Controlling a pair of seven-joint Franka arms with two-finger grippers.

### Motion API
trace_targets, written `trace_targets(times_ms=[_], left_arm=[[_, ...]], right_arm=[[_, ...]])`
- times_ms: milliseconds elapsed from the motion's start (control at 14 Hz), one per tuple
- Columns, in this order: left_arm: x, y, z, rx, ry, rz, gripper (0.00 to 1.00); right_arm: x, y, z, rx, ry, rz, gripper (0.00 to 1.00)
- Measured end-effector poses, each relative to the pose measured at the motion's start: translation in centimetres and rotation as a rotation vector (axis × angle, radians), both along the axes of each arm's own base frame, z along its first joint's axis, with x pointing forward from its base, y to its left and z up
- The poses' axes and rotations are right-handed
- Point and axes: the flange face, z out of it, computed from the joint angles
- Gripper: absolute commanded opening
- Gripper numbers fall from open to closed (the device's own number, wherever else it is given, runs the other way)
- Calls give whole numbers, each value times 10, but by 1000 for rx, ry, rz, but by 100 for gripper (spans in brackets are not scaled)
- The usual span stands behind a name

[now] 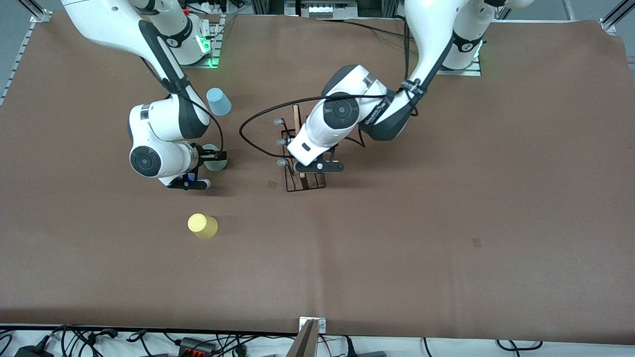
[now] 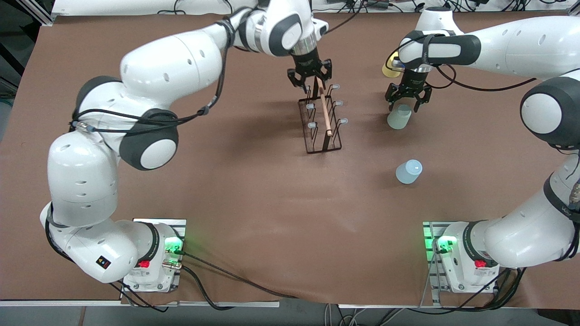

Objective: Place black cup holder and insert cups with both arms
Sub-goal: 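Grasp the teal cup with the right gripper while the left gripper sets the holder down, then lift the teal cup toward the holder while the left gripper withdraws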

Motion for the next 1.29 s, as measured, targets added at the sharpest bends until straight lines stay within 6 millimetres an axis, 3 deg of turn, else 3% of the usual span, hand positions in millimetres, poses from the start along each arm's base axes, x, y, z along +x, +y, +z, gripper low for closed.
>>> trace_targets(times_ms=[71, 286, 429, 571, 643, 786, 929, 1071, 1286], left_arm=[[6, 16, 19, -4, -3, -31, 100], [26, 90, 79, -5, -2, -120, 100], [45, 176, 125, 24, -40, -156, 100], [56, 277, 174, 91, -98, -162, 100], [54, 313, 187, 138, -110, -164, 100], [51, 352, 195, 237, -119, -162, 100], [55, 378, 187, 298, -107, -139, 100], [56, 409, 174, 320, -91, -100, 100], [40, 434, 172, 322, -119, -64, 100]], right_arm=[[-1, 1, -3, -1, 5, 1, 100], [-2, 1, -9, -3, 14, 0, 56], [-2, 0, -8, -5, 16, -6, 33], [2, 0, 0, -3, 17, -7, 30], [6, 2, 9, 0, 18, -4, 30], [23, 10, 43, 13, 20, 7, 30], [37, 27, 88, 43, 23, 30, 30], [32, 67, 126, 97, 33, 71, 30], [0, 142, 145, 94, 44, 95, 30]])
